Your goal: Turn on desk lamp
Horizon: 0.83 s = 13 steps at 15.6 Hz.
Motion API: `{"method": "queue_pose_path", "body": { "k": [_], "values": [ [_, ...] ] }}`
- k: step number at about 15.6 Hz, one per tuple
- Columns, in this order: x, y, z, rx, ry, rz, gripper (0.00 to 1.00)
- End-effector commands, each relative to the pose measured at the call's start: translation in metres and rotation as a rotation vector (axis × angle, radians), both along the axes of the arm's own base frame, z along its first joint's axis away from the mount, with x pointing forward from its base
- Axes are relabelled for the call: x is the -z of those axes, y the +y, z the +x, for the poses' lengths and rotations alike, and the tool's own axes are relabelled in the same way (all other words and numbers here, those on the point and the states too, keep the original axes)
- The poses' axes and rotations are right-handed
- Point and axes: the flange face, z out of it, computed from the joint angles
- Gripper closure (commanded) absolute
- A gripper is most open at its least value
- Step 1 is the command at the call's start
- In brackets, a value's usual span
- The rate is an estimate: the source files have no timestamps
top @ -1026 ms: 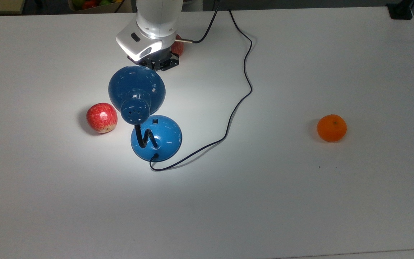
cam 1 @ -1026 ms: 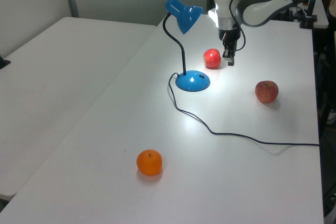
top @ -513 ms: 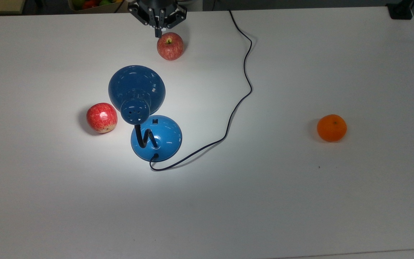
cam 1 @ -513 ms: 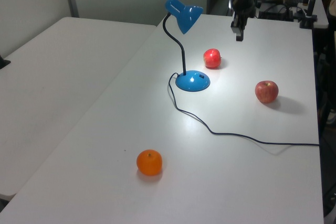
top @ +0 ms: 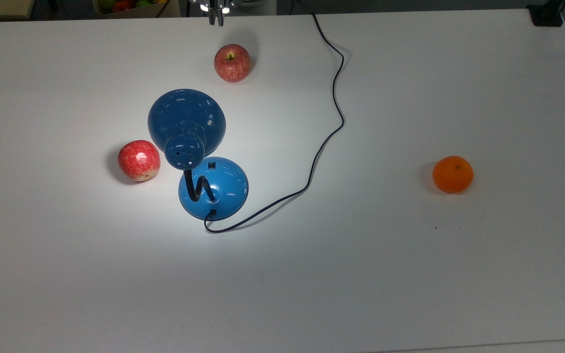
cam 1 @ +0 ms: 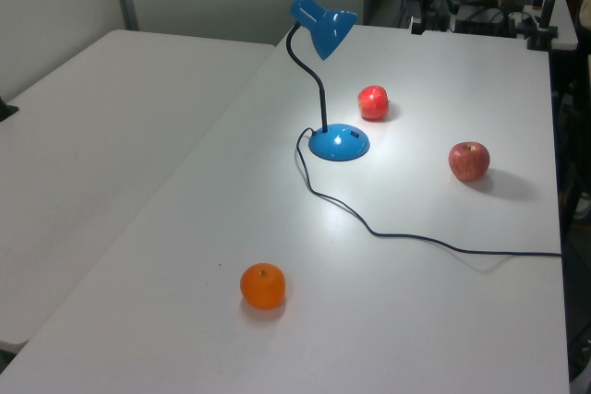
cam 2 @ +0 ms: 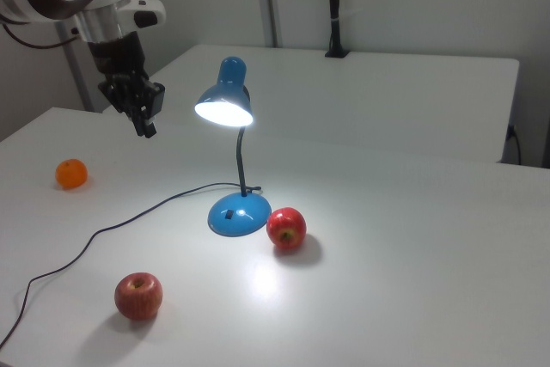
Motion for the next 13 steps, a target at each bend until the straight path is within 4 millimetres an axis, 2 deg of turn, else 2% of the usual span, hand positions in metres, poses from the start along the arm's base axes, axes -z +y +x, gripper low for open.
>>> {"method": "queue_pose_path", "body": {
  "k": [1, 2, 3, 5, 13],
  "values": [
    [-0.005, -0.008, -0.003, -0.024, 0.017, 0.009, 0.2],
    [-0.006, -0.009, -0.003, -0.024, 0.015, 0.008, 0.18],
    [-0.005, -0.012, -0.002, -0.024, 0.017, 0.006, 0.09],
    [-0.008, -0.014, -0.004, -0.045, 0.02, 0.001, 0.0],
    [-0.007, -0.019, -0.011, -0.074, 0.069, -0.005, 0.0]
  ]
}}
